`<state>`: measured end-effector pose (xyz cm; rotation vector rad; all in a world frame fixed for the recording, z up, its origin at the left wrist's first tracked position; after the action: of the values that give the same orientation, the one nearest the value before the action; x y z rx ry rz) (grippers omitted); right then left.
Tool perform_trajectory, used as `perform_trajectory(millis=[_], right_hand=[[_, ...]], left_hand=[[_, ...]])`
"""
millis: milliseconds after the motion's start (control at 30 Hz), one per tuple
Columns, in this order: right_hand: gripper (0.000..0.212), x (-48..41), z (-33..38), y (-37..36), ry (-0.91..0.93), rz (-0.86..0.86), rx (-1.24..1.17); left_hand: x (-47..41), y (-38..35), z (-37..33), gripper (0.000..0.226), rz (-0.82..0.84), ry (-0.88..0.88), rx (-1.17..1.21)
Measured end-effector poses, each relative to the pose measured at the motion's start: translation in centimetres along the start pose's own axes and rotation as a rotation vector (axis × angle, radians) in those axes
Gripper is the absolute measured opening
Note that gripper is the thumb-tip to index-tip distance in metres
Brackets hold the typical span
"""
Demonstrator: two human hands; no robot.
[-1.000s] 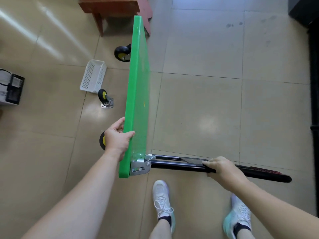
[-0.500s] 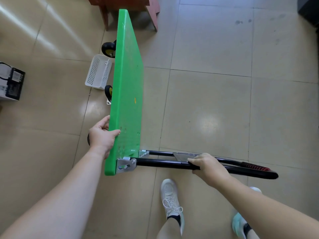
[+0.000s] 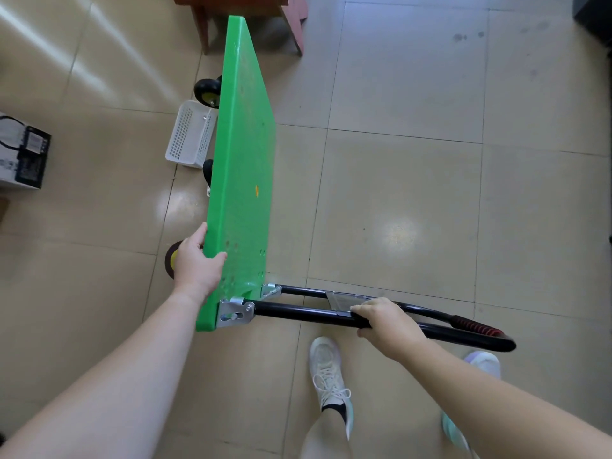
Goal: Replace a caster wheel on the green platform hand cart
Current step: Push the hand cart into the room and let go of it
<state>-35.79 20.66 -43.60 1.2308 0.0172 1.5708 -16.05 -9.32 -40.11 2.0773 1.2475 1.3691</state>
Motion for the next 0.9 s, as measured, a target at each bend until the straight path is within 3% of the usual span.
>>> perform_trajectory(millis=[167,333,467,733,900], right_hand=[[0.050,0.9,2.8,3.7,-0.071,0.000,0.052],[0.053,4.2,5.6,12.3,-0.107,-0.050,0.079],[0.053,10.6,7.3,22.3,-0.090,-0.170,0.092],[0.050,31.0,6.7,42.1,-0.044,-0.490,0.190],[0.053,44.7,3.4,49.9,-0.035,-0.598,0.309]], left_hand=[[5.0,-0.6,-4.4,0.067,-0.034,0.016,-0.187],[10.8,-0.4,-11.2,0.045,0.179,-0.094,-0.314],[17.8,1.4,-19.8,0.044,0.244,-0.245,-0.392],[35.7,5.9,-40.1,0.040,0.059,-0.556,-0.456],[46.5,6.0,-49.8,0.039,-0.043,-0.697,-0.423]])
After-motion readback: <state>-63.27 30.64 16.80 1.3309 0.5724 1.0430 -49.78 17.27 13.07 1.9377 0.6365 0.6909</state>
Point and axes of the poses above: each hand's wrist, its own x-axis away from the middle knuckle, its own y-axis out of the back of the hand, z = x × y, the point moved 1 cm from there along -x, towards the middle knuckle, and after that the axes turned 5 degrees about y, right-handed, at the moved point
